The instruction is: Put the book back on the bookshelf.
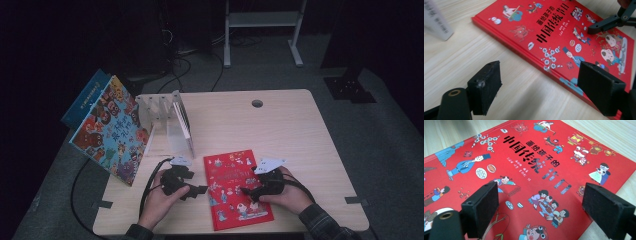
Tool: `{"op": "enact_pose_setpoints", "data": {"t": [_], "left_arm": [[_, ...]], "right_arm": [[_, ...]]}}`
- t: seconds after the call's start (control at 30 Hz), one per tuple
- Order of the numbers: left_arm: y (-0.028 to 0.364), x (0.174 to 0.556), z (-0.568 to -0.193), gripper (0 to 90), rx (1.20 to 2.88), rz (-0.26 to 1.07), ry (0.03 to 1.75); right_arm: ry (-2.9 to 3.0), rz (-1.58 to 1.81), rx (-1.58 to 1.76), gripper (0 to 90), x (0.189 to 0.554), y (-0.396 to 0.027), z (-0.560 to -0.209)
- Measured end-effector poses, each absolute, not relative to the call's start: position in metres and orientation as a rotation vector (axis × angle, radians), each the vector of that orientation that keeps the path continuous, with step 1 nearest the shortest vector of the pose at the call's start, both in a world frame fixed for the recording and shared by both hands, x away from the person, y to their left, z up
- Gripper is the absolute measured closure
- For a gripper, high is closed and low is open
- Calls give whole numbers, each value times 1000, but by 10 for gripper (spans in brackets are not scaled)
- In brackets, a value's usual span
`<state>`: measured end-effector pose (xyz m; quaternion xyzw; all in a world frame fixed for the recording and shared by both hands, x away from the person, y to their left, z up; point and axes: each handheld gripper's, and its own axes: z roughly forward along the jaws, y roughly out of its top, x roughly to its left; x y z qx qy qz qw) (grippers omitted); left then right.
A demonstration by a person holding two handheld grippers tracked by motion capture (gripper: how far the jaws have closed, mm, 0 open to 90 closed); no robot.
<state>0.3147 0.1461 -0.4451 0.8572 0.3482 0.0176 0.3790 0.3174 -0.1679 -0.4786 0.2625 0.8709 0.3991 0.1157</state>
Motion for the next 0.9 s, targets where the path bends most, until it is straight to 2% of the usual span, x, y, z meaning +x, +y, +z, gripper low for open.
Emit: {"op": "enact_pose_setpoints", "data": {"t": [0.33,0.43,0.5,0.57,0.6,0.67,0.8,0.9], "left_arm": [[135,313,-465,179,2314,199,744],[132,312,-469,179,2334,211,720],[134,312,-471,162,2321,219,717],[136,313,-474,151,2308,219,708],[137,314,-476,115,2310,242,693],[139,313,-479,83,2319,281,657],[141,314,-484,12,2291,279,621],[141,314,-485,0,2295,272,599]], "right_arm": [[2549,1172,767,126,317,-168,-479],[2548,1171,767,130,317,-168,-479],[2551,1167,768,172,317,-169,-478],[2565,1155,773,293,318,-172,-474],[2574,1155,807,317,318,-175,-472],[2582,1169,839,338,320,-179,-469],[2582,1191,941,382,323,-189,-466],[2598,1183,993,412,326,-196,-464]]}}
